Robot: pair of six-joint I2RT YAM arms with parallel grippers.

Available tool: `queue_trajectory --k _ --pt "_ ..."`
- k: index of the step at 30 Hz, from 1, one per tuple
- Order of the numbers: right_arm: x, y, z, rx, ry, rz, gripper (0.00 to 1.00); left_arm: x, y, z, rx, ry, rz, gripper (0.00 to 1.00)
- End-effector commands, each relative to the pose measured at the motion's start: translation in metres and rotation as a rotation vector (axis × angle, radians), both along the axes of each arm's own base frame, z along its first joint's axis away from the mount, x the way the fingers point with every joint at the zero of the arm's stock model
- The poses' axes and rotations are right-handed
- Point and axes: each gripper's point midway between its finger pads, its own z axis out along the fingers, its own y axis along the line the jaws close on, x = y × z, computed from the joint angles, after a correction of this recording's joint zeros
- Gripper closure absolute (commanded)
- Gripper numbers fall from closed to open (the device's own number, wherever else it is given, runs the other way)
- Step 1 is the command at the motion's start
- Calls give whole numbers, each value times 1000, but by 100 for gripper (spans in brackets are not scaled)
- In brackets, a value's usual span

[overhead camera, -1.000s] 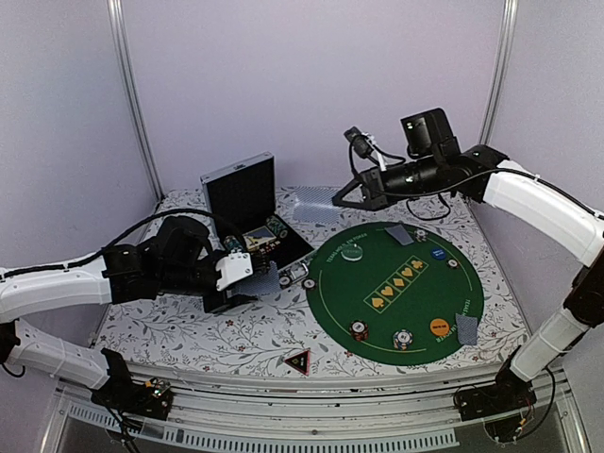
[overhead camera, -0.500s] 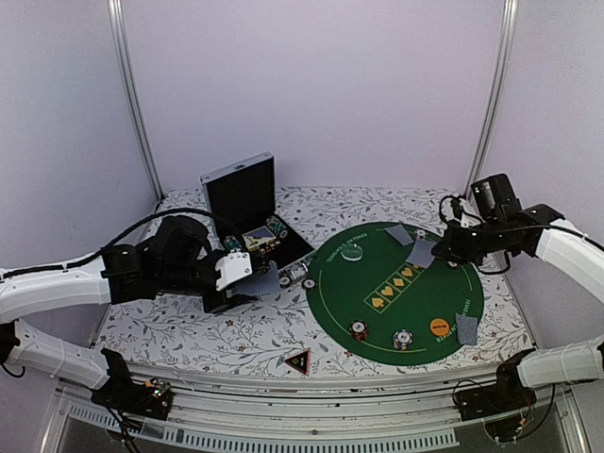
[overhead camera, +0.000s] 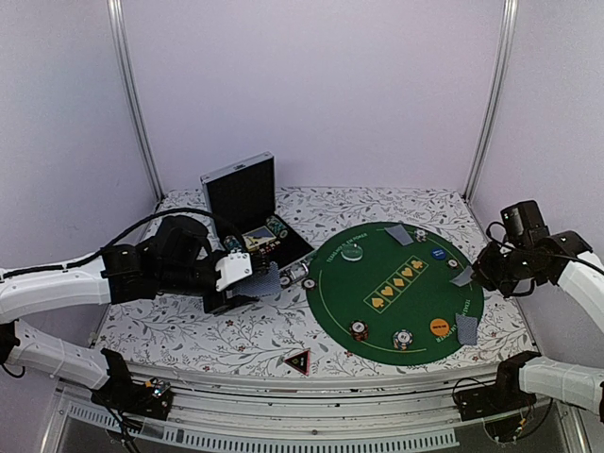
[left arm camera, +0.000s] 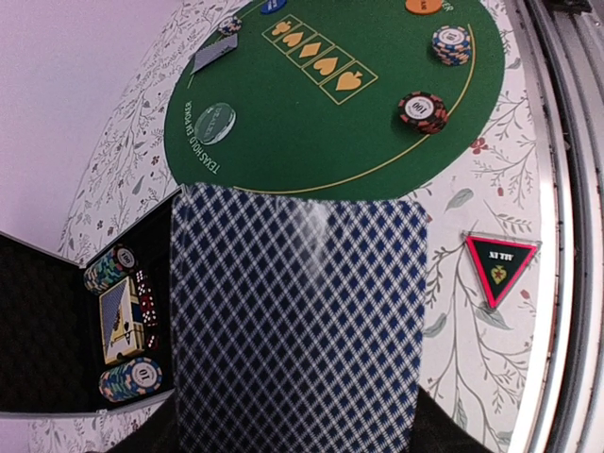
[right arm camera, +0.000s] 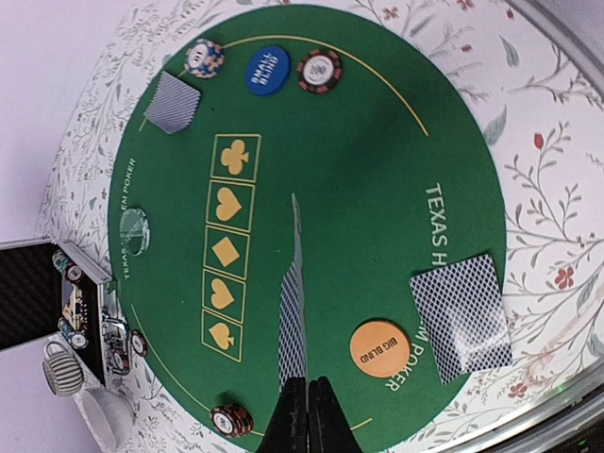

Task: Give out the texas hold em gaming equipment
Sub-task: Distribute the poker card in the big blind area.

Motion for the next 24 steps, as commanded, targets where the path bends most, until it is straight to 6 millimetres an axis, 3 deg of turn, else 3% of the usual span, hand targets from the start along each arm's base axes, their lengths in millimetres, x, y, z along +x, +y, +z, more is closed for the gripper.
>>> queue_trajectory --k 1,10,17,24 --pt "-21 -4 -40 55 154 -122 99 2 -2 15 -48 -30 -3 41" --pt "-46 -15 -72 16 266 -185 99 1 -2 17 -54 -31 -8 41" --pt "-28 -35 -53 -78 181 -227 99 0 -2 17 -54 -30 -11 41" --pt "-37 -34 -68 -72 227 -221 99 0 -2 16 -54 -29 -11 41"
